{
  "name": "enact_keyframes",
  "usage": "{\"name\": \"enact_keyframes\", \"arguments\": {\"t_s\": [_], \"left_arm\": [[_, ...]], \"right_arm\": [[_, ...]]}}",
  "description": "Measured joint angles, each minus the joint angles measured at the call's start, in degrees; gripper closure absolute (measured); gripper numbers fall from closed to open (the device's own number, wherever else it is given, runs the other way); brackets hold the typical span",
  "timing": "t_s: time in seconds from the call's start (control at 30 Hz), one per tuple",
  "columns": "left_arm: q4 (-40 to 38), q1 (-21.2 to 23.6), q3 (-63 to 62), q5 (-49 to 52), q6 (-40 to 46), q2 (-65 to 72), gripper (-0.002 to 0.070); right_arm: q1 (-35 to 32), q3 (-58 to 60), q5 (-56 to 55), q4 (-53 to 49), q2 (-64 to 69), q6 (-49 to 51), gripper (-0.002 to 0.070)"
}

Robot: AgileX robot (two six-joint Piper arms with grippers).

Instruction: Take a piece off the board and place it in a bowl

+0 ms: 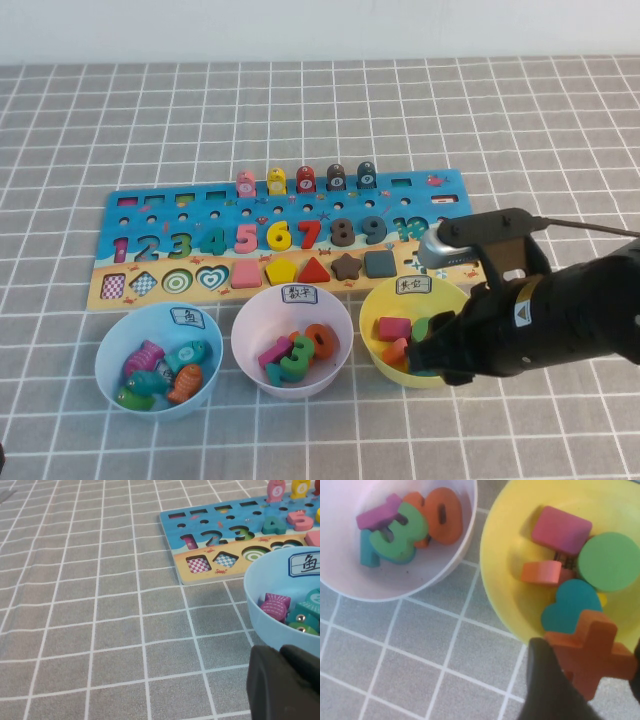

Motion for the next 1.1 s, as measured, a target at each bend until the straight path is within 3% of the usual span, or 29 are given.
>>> {"name": "enact_keyframes", "arguments": {"t_s": [1.1], "left_arm": [[0.00,0.00,0.00,0.00,0.00,0.00,0.0673]], "right_arm": [[1.12,0.00,-5.32,1.42,2.96,3.00,0.0377]]}}
